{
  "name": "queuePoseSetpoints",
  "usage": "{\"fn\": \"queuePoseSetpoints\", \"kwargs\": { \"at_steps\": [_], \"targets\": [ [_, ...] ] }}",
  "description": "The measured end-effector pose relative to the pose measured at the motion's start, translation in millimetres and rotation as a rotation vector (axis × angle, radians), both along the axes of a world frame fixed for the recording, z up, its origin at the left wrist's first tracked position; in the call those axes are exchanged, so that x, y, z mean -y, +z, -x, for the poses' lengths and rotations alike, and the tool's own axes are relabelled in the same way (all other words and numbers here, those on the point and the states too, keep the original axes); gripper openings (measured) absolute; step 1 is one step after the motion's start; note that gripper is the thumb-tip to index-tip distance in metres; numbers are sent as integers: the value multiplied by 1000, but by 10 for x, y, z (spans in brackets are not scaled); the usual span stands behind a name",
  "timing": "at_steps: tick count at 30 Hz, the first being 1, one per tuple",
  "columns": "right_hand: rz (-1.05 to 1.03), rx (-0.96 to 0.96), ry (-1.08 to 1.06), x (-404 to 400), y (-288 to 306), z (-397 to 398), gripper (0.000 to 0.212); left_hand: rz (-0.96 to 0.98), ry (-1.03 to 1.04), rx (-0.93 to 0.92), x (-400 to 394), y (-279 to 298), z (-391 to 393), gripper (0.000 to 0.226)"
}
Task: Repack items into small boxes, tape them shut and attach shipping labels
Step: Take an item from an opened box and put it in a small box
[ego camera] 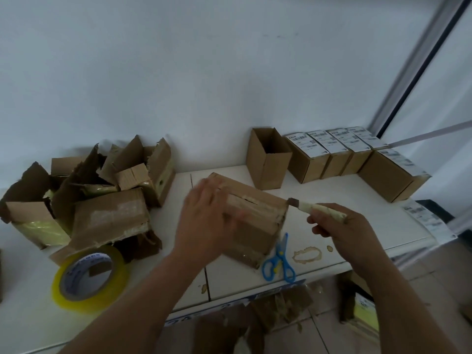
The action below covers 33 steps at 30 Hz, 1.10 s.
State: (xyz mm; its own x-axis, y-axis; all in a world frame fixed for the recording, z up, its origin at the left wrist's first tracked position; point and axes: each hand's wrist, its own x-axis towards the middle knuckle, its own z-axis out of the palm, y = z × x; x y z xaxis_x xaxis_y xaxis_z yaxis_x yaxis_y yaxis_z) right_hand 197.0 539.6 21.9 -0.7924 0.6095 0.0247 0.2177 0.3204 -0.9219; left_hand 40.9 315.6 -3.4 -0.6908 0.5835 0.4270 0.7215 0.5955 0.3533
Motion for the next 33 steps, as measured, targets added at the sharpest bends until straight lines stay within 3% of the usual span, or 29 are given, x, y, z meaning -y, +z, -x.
{"fn": "queuePoseSetpoints", "kwargs": {
  "at_steps": [3,5,11,16,21,26,33],
  "targets": [
    [82,-89,-11,26,-22,35,16,306,-180,74,-171,-25,-288,98],
    [145,-166,-19,15,-23,42,20,379,-176,35,-234,-101,-344,97],
    [-62,39,-21,-1,-378,169,28,333,-164,-45,-186,-126,-199,68],
    [-244,220,35,-40,-586,236,33,388,-94,-32,-194,-112,-325,92],
    [-434,464,116,-94,-853,212,37,290,-74,-71,-219,-134,-289,64],
    [-600,566,226,-14,-884,292,44,357,-188,-123,2,-81,-82,66],
    [-690,759,300,-143,-907,362,78,464,-289,-80,354,55,47,69]
  ]
}}
